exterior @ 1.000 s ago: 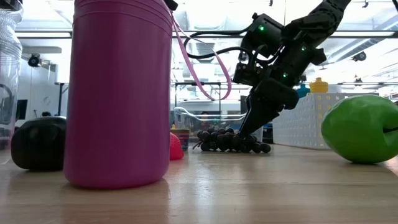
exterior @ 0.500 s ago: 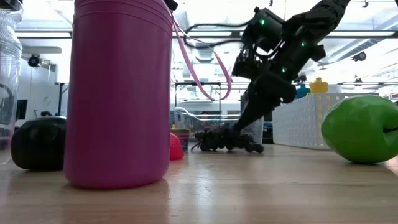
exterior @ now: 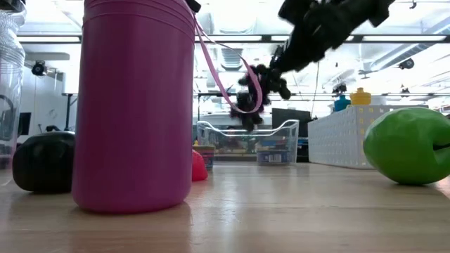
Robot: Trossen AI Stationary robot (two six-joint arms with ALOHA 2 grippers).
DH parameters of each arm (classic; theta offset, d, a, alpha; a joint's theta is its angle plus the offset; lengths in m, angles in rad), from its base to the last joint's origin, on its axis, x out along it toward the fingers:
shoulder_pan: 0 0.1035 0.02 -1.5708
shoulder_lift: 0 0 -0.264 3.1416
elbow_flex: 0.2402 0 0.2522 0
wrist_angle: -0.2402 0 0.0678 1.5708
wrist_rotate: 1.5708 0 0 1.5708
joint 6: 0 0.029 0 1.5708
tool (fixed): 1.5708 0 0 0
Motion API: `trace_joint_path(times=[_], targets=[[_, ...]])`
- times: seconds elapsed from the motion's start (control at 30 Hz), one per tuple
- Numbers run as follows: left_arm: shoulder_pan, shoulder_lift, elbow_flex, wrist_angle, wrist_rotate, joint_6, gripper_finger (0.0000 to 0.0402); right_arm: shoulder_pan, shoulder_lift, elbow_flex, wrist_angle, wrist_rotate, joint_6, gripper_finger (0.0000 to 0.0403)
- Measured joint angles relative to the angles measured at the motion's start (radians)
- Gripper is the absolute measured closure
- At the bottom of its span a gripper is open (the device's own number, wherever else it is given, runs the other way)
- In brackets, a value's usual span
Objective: Pick & Place Food Item
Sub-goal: Put the black grapes into the pink bin
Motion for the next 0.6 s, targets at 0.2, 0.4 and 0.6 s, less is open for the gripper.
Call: trace_joint_path(times=[0.2, 0.4, 0.6], targets=[[0.003, 0.000, 0.000, 0.003, 0.000, 0.080, 0.0042, 0.031, -0.096, 0.000, 0.002, 0.002, -0.044, 0.0394], [0.034, 0.012, 0.000, 0.051, 0.000, 0.141, 0.0038, 0.050, -0.110, 0.000, 0.031, -0.002, -0.097, 0.0394], [0.096, 0.076, 0.000, 0.109, 0.000, 0.159, 0.0046, 0.049, -0.098, -0.001, 0.081, -0.002, -0.122, 0.0394]])
